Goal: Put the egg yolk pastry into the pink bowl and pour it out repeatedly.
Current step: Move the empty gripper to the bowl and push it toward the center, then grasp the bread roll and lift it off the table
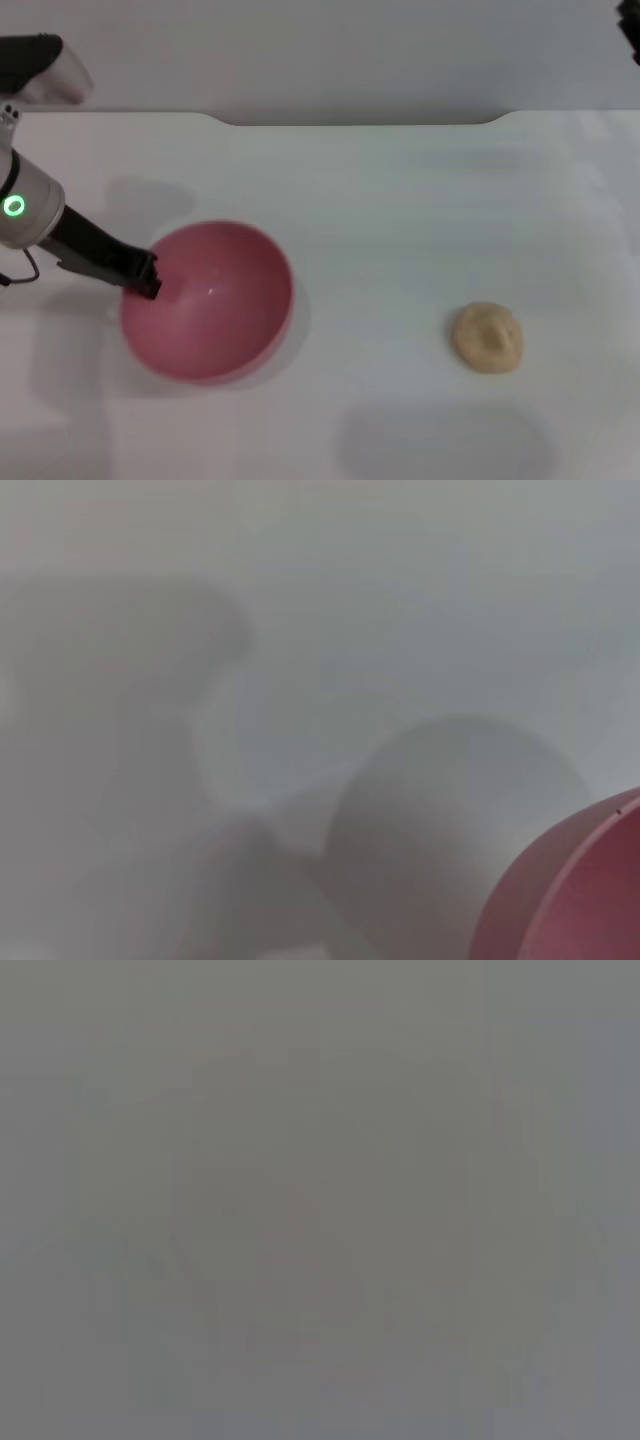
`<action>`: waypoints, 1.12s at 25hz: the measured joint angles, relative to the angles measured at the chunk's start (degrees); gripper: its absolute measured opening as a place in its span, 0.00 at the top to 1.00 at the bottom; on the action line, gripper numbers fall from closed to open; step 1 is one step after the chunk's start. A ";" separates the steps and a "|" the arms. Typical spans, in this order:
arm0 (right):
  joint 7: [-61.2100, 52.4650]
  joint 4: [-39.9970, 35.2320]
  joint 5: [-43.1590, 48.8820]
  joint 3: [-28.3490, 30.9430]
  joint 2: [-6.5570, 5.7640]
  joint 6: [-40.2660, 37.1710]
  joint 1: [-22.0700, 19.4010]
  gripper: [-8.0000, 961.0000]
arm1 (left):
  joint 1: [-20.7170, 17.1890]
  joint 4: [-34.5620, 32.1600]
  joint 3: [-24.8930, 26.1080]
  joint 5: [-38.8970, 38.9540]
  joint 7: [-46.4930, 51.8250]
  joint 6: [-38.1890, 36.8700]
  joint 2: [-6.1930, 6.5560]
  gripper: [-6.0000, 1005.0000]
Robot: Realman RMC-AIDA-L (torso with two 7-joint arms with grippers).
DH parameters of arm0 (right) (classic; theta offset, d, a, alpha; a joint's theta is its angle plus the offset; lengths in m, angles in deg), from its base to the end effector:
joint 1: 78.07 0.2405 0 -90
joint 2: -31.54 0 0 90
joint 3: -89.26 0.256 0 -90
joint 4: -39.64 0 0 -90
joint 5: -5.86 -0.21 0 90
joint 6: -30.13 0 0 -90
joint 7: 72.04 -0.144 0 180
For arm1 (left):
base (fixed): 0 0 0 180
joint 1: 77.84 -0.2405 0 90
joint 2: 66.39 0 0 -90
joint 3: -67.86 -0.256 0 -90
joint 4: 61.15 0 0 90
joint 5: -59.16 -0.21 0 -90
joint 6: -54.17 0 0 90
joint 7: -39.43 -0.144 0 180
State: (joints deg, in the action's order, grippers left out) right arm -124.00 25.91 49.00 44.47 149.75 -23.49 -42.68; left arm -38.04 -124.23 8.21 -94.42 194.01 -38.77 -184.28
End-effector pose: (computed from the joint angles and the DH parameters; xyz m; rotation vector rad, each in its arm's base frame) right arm 0.3011 0.4145 0.0394 -1.5371 0.9053 1.0255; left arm -0.2282 0.3696 0.0300 -2.3208 -1.5129 0.3994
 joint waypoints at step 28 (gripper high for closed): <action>-91.24 -41.03 116.85 -5.54 -1.40 -43.23 17.15 0.46 | -0.91 0.35 -1.18 2.84 3.05 7.44 -0.01 1.00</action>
State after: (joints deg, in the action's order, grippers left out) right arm -215.23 -15.11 165.85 38.94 148.35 -66.72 -25.53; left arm -38.95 -123.89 7.04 -91.58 197.06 -31.33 -184.29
